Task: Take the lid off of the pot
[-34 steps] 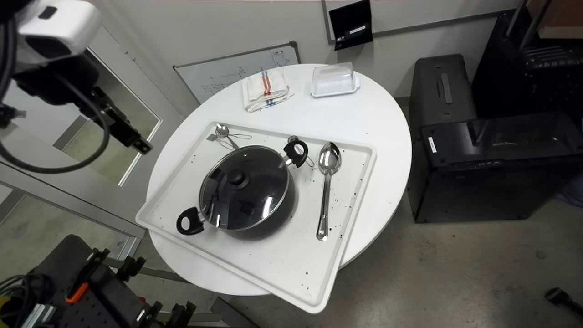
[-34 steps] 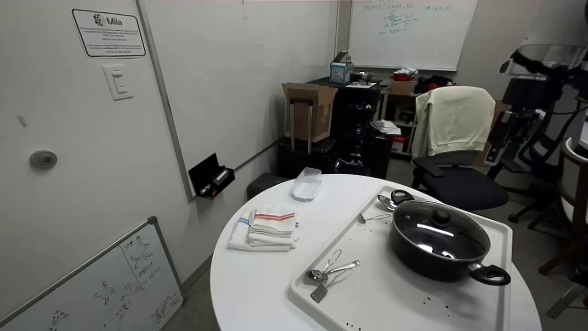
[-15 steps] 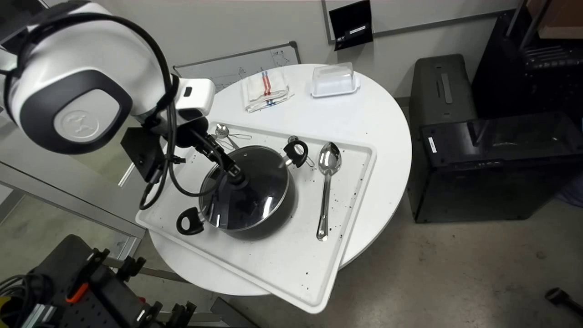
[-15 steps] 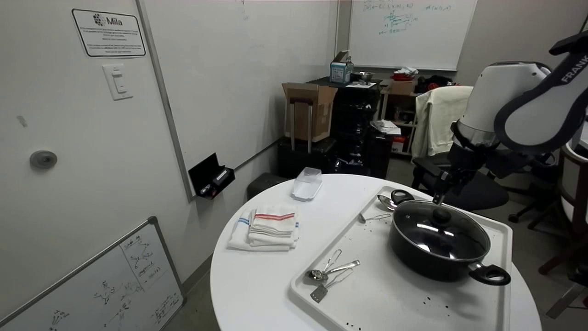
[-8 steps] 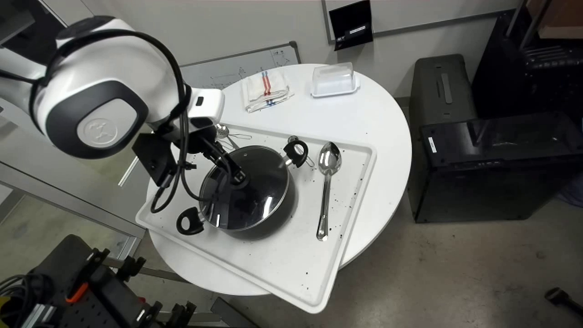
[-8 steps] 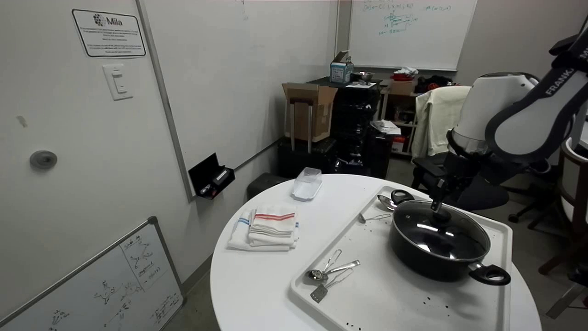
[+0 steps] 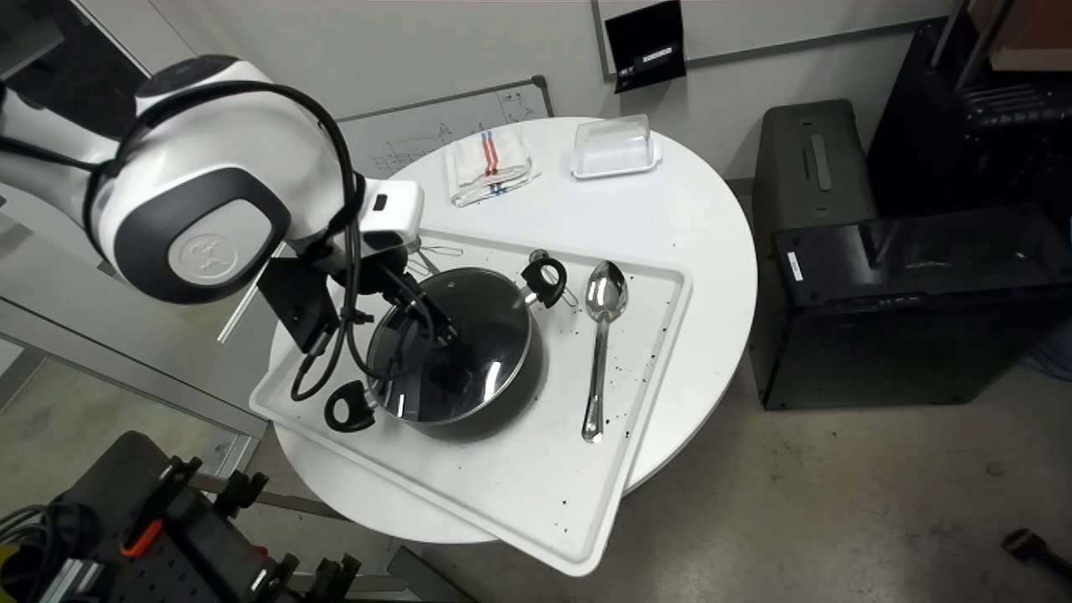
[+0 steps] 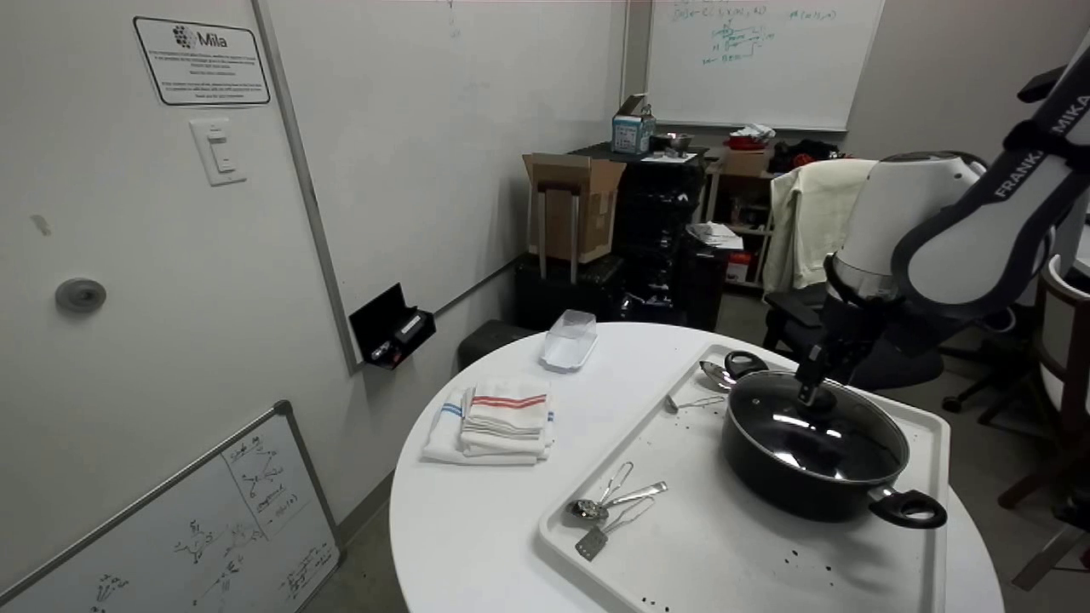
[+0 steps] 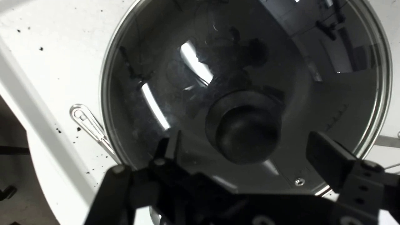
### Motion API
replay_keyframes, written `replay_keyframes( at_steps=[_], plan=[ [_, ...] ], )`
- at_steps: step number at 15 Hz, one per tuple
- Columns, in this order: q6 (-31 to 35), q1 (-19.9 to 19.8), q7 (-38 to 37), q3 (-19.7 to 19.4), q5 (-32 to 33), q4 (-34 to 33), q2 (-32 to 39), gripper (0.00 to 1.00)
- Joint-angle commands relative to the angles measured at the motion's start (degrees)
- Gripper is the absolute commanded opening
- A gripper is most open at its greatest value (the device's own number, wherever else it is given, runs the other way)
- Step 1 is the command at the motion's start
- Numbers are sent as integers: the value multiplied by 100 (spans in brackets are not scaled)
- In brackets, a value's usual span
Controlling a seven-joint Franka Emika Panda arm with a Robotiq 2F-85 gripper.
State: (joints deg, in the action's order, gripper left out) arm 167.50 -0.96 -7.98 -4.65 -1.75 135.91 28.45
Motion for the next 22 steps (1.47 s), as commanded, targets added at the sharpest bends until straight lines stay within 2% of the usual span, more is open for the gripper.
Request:
replay_keyframes(
  at_steps=[1,3,7,8,13,22],
  plan=[
    [177,103,-96,-71,-57,-124,172,74],
    [186,93,-89,-59,-68,-127,176,61],
    [175,63,-71,-21,-95,-122,143,29],
    [178,59,-67,-16,-102,-118,132,24],
    [127,21,-41,13,-129,-75,35,25],
    [108,-112,146,232,-170,366,-684,25]
  ],
)
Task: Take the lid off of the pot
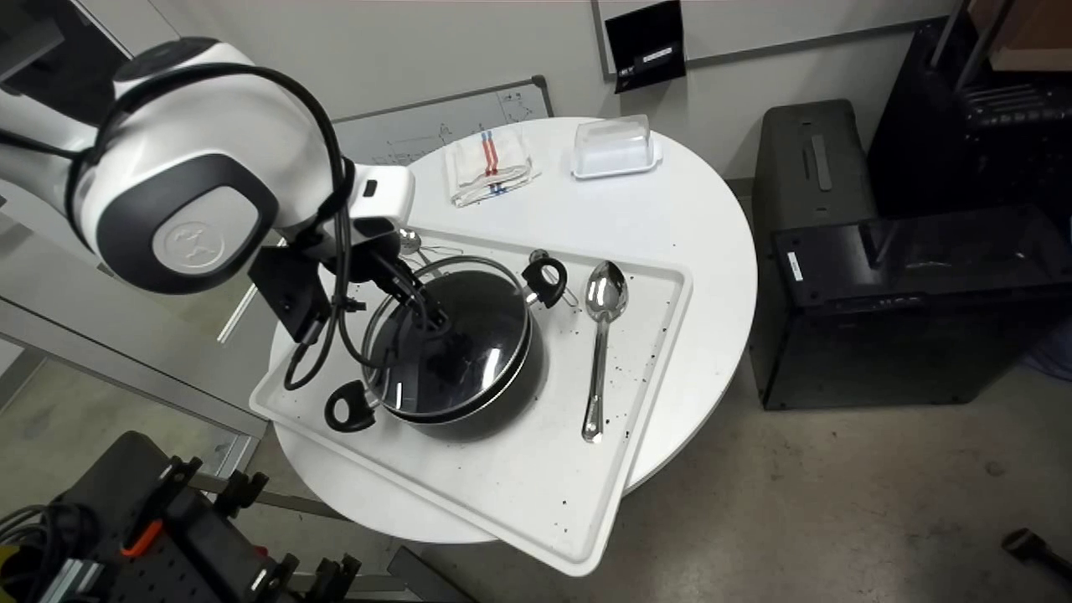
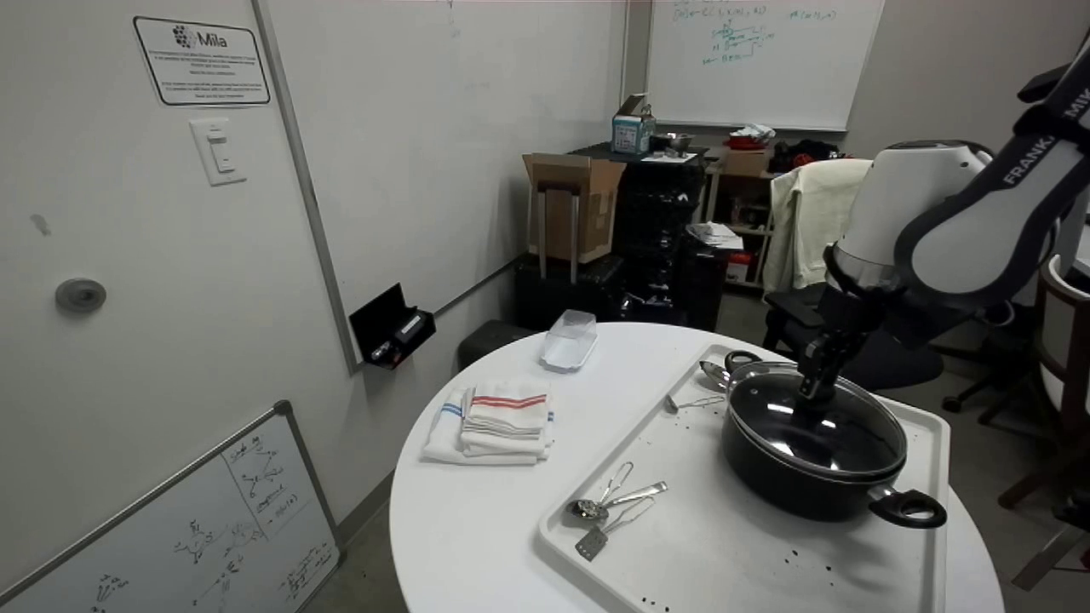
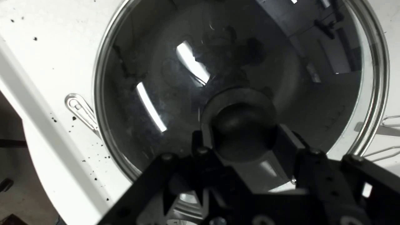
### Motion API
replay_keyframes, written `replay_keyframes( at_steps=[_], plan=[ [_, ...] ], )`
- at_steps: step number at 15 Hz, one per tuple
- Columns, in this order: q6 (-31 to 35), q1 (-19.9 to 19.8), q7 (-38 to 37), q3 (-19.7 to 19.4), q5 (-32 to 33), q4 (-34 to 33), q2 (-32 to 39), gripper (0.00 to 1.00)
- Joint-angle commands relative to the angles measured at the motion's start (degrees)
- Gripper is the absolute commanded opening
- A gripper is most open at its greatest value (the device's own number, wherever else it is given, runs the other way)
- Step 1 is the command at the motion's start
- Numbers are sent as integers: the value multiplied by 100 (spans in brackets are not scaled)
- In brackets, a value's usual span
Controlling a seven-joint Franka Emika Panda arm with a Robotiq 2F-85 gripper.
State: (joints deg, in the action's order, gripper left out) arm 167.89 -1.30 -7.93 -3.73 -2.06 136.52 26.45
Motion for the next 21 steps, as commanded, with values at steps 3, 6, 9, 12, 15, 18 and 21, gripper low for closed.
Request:
replay_keyframes(
  at_steps=[3,6,9,12,15,18,21],
  plan=[
    [71,-17,154,199,-103,397,-653,25],
    [66,163,130,237,6,488,-751,25],
    [46,393,104,290,115,540,-789,25],
    [118,842,-22,239,342,571,-789,25],
    [99,1331,-135,154,661,519,-736,25],
    [103,1869,-301,18,1059,437,-640,25],
    [121,2299,-498,-109,1410,348,-540,25]
  ],
)
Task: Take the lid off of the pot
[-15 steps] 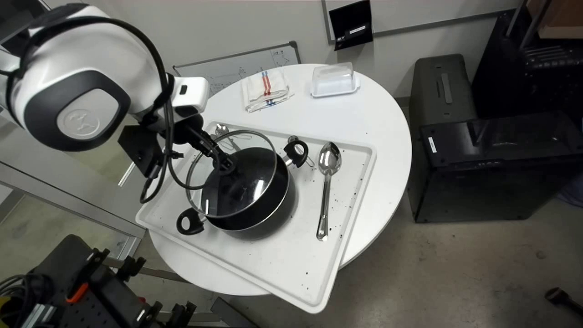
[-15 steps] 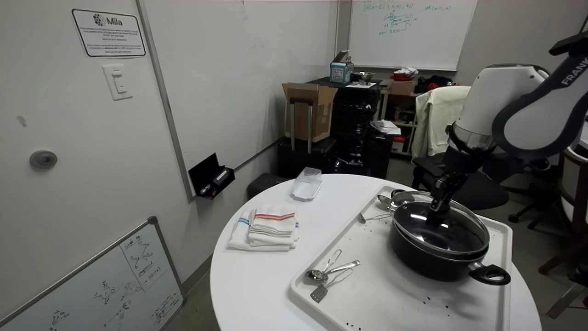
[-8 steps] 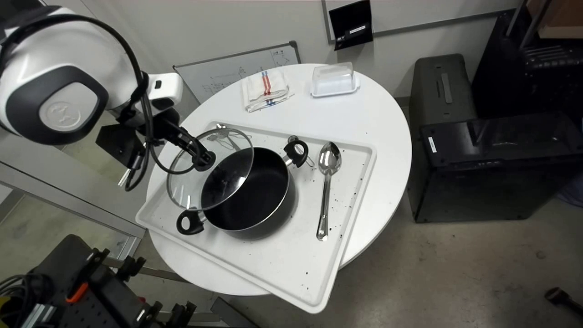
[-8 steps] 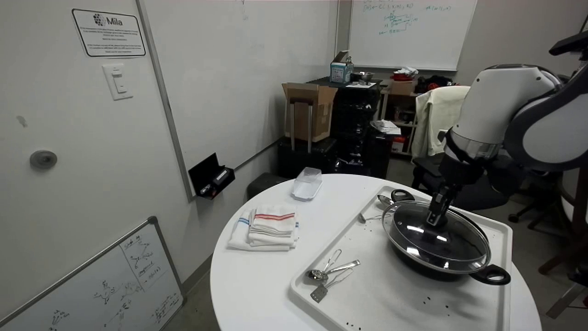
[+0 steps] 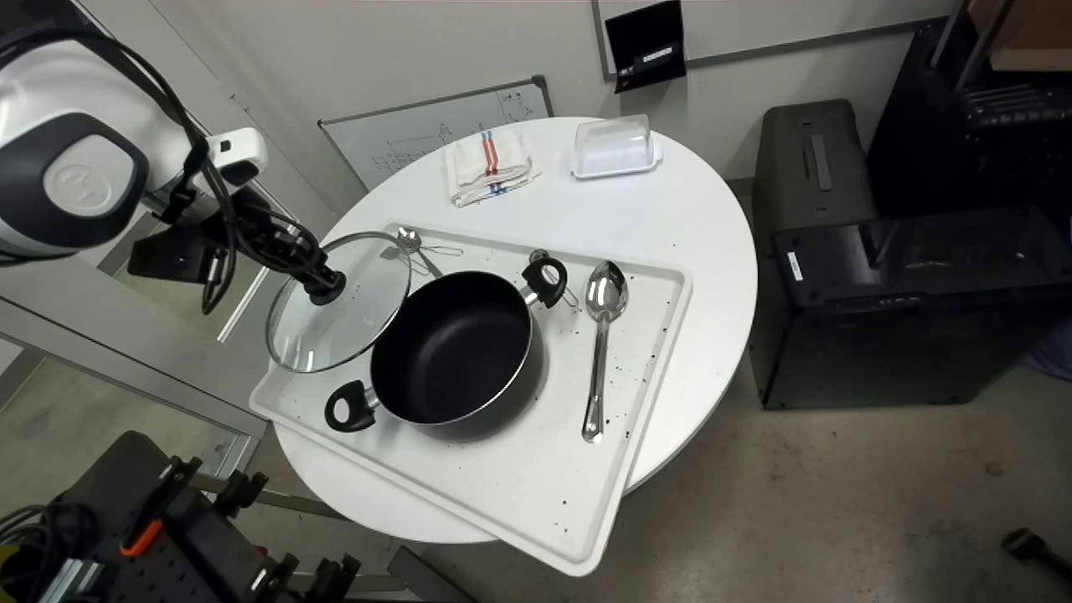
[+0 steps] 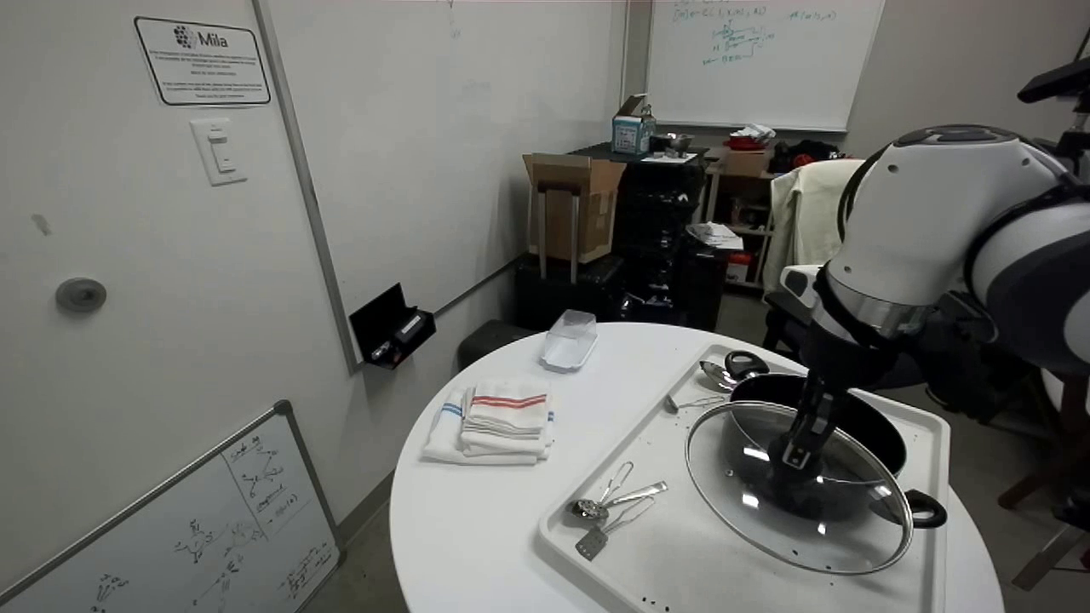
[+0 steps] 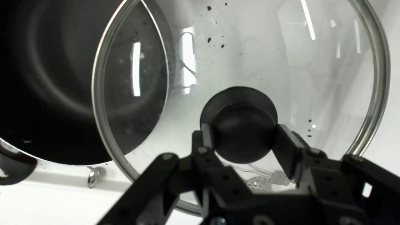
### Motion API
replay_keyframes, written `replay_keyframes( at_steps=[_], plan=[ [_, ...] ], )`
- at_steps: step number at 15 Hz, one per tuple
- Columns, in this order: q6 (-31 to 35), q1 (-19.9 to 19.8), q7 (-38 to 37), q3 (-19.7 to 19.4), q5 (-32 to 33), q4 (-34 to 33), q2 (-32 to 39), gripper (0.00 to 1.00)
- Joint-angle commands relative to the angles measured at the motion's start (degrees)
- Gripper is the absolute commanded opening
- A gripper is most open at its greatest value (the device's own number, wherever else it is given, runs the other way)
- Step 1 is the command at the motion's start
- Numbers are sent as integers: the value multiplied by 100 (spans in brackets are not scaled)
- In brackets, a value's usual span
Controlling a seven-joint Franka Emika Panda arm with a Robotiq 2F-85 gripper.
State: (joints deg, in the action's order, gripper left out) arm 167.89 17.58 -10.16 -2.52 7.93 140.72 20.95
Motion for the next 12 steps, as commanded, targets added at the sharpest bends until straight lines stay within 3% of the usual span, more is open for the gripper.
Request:
replay_keyframes(
  at_steps=[1,6,12],
  plan=[
    [123,541,-336,-268,517,-118,62,25],
    [279,862,-412,-311,728,-360,397,25],
    [1011,794,-88,-242,468,-566,1060,25]
  ],
)
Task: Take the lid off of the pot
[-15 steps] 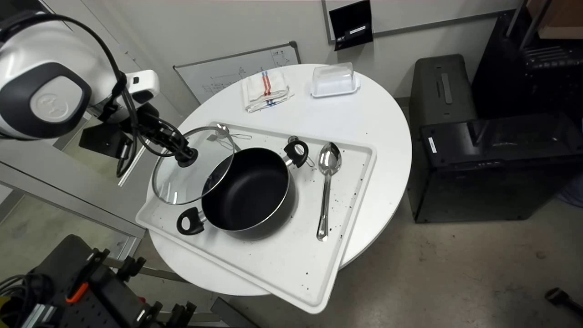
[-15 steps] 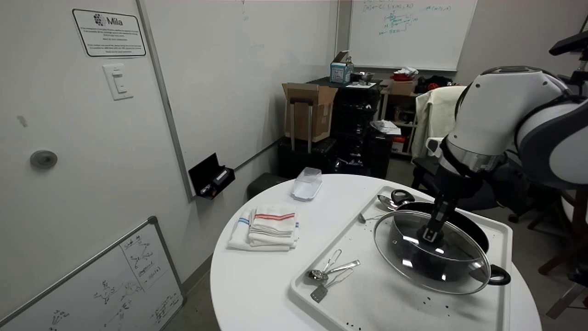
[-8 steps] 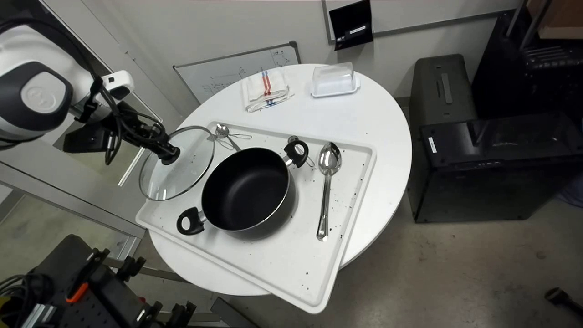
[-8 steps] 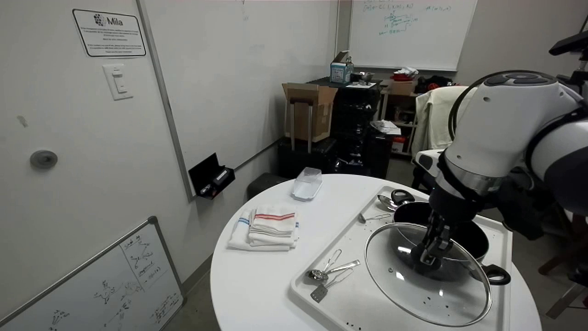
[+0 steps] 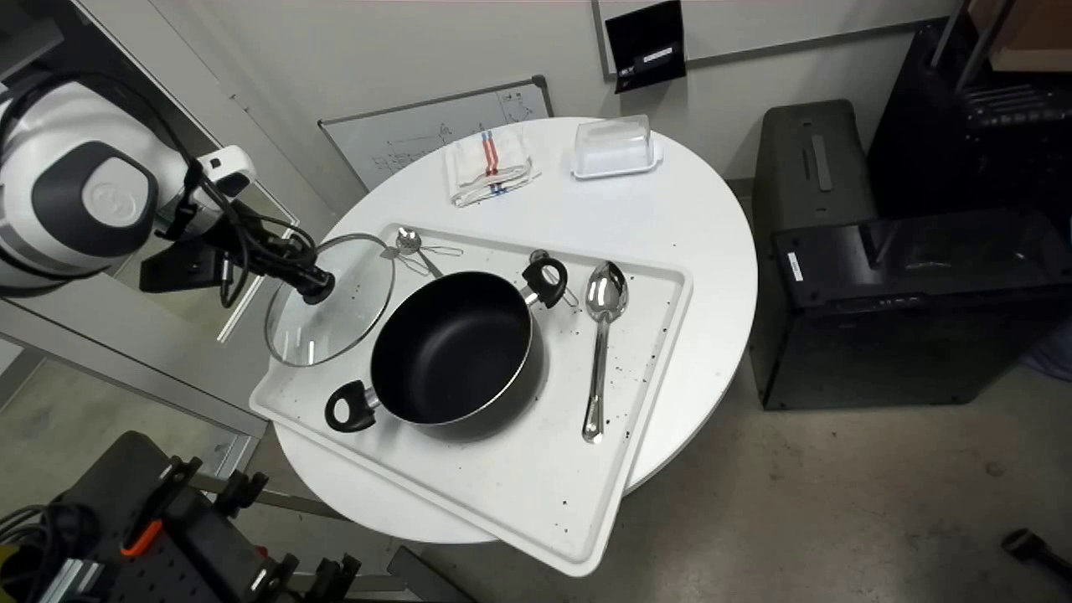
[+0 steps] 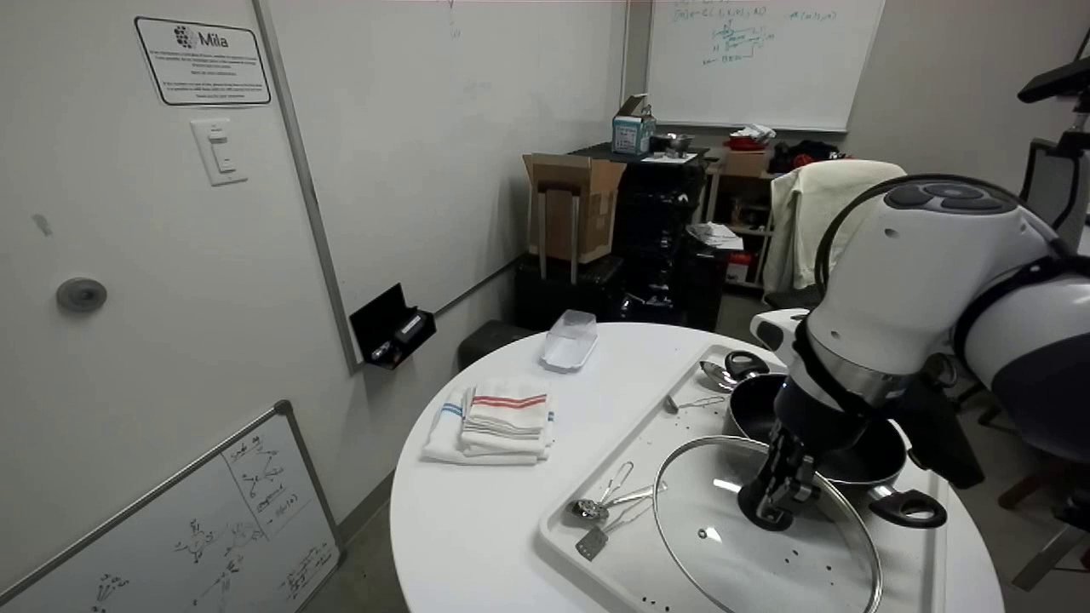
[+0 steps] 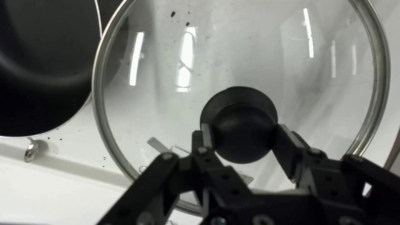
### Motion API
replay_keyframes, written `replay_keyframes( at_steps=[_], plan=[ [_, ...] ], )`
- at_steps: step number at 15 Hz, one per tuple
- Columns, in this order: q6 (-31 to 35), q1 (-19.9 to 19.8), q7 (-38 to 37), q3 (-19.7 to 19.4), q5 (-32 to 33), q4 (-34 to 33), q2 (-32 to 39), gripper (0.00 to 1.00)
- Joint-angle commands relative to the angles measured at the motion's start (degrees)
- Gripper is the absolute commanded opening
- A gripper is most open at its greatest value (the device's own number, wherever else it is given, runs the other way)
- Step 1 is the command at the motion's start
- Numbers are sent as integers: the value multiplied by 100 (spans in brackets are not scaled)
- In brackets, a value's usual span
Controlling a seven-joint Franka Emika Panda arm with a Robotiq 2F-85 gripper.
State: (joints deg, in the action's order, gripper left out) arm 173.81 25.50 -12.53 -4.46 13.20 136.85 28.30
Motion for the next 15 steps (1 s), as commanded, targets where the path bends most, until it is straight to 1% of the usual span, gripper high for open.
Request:
replay_keyframes(
  at_steps=[1,6,9,15],
  plan=[
    [582,-11,212,-52,-99,-225,484,25],
    [1193,27,526,-139,-289,-433,1119,25],
    [1502,-31,791,-121,-406,-544,1460,25],
    [1783,-61,1198,-117,-637,-660,1897,25]
  ],
)
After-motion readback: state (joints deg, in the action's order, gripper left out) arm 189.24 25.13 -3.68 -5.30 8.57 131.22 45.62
